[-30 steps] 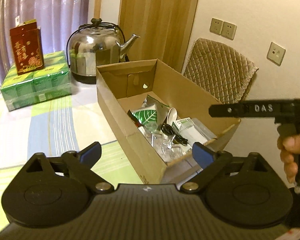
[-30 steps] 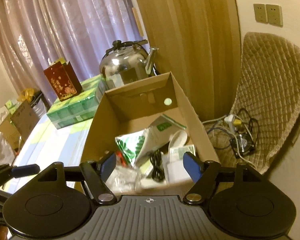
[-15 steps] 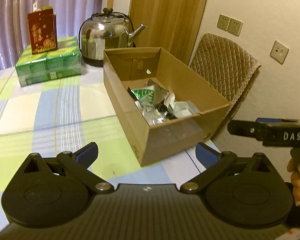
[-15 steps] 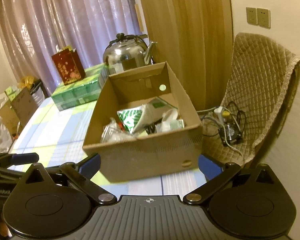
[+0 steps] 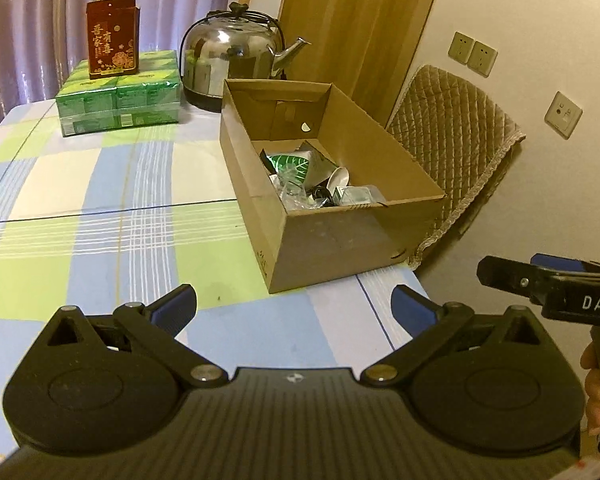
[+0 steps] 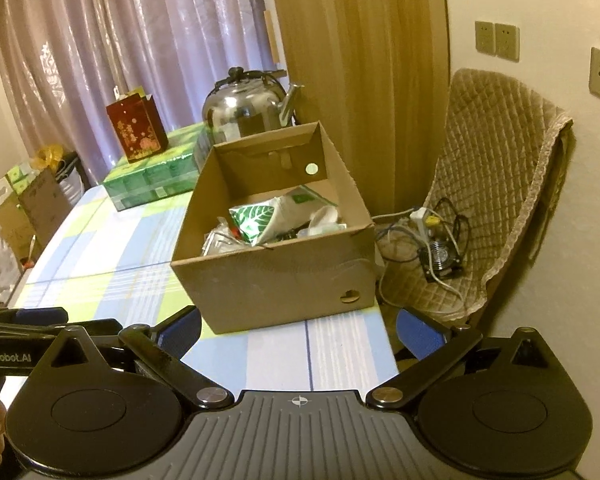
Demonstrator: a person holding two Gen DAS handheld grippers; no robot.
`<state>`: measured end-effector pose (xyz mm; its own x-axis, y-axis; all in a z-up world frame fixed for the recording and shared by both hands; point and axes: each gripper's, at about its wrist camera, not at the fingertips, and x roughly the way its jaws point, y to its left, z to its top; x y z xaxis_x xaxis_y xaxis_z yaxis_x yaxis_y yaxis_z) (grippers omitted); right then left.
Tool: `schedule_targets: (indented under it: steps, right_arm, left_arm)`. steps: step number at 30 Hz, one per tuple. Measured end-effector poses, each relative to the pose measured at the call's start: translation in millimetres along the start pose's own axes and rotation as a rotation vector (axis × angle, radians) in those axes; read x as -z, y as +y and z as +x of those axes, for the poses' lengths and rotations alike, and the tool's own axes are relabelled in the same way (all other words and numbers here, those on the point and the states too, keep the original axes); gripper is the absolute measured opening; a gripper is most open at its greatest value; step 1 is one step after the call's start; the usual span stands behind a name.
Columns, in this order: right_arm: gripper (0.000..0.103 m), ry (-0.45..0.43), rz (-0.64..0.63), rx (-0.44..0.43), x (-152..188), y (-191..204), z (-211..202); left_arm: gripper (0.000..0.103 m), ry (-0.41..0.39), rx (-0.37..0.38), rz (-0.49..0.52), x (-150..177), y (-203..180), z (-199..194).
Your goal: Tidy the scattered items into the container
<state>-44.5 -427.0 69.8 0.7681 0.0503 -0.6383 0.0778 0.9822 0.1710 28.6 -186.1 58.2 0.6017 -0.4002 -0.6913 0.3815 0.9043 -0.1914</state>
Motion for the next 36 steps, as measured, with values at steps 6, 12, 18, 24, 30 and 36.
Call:
schedule_targets:
  steps: [6,12,18,24,30,36]
  right_arm:
    - [0.101,-0.014,-0.019,-0.015,-4,10,-7]
    - [0.101,-0.023,-0.035,-0.025,-9,16,-11]
    - [0.101,-0.015,-0.037,-0.021,-8,16,-9]
    - [0.101,-0.007,-0.048,-0.015,-6,15,-7]
    - [0.101,-0.005,-0.050,-0.013,-6,13,-6]
    - [0.101,-0.002,-0.049,-0.012,-5,11,-5]
  left_arm:
    - [0.102,-0.013,-0.008,-0.023,4,2,-11]
    - [0.102,-0.004,-0.029,-0.023,11,-1,-10]
    - [0.102,-0.001,-0.028,-0.029,12,-1,-10]
    - [0.102,0.000,-0.022,-0.022,12,-5,-9]
    - [0.102,0.000,-0.019,-0.018,10,-9,-6]
    - [0.102,0.002,-0.023,-0.019,9,-10,-4]
